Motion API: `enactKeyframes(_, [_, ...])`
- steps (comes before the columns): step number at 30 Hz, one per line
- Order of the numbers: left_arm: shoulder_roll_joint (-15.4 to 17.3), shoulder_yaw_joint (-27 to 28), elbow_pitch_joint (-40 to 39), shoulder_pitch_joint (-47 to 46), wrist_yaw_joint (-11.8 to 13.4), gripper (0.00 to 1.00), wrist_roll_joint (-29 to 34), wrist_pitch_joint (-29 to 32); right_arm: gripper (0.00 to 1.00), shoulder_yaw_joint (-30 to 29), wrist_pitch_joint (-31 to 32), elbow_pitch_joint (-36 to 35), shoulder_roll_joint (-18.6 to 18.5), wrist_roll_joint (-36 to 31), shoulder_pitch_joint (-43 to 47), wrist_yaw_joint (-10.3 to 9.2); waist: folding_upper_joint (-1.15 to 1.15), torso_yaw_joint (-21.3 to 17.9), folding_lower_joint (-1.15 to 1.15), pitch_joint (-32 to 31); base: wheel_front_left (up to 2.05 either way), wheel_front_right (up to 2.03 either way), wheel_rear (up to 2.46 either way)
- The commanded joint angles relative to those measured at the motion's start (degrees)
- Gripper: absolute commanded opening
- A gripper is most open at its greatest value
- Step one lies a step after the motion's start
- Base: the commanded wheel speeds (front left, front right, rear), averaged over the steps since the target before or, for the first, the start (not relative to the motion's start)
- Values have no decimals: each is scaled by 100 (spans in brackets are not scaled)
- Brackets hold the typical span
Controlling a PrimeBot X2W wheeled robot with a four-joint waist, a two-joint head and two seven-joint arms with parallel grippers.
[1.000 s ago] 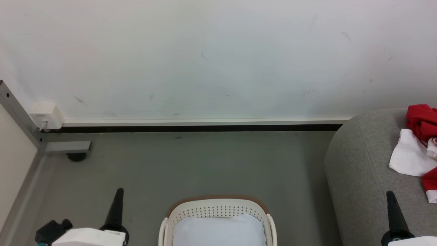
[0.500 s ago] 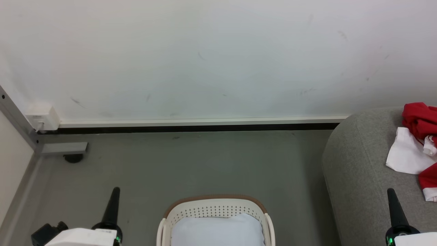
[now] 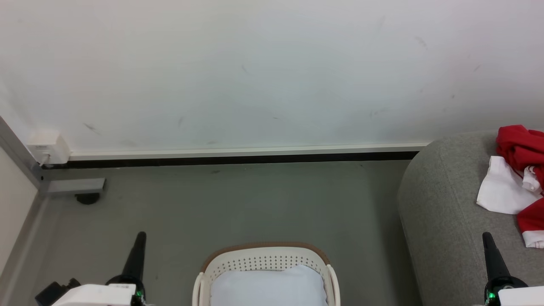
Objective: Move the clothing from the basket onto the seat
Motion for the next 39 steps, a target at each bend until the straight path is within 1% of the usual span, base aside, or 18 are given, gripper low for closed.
enactKeyframes(1, [11, 44, -41, -86, -16, 0, -153, 33, 0, -25, 22, -17, -19, 132, -117, -8, 0, -4, 0, 1, 0, 0, 0])
enactKeyframes(34, [-22, 293, -74, -75, -21, 0, -1487, 406, 0, -191, 408, 133, 44, 1356, -280, -12, 0, -158, 0, 20, 0, 0, 0])
enactKeyframes(39, [-23, 295, -73, -73, -21, 0, -1491, 409, 0, -197, 412, 135, 47, 1357, -284, -12, 0, -162, 0, 20, 0, 0, 0])
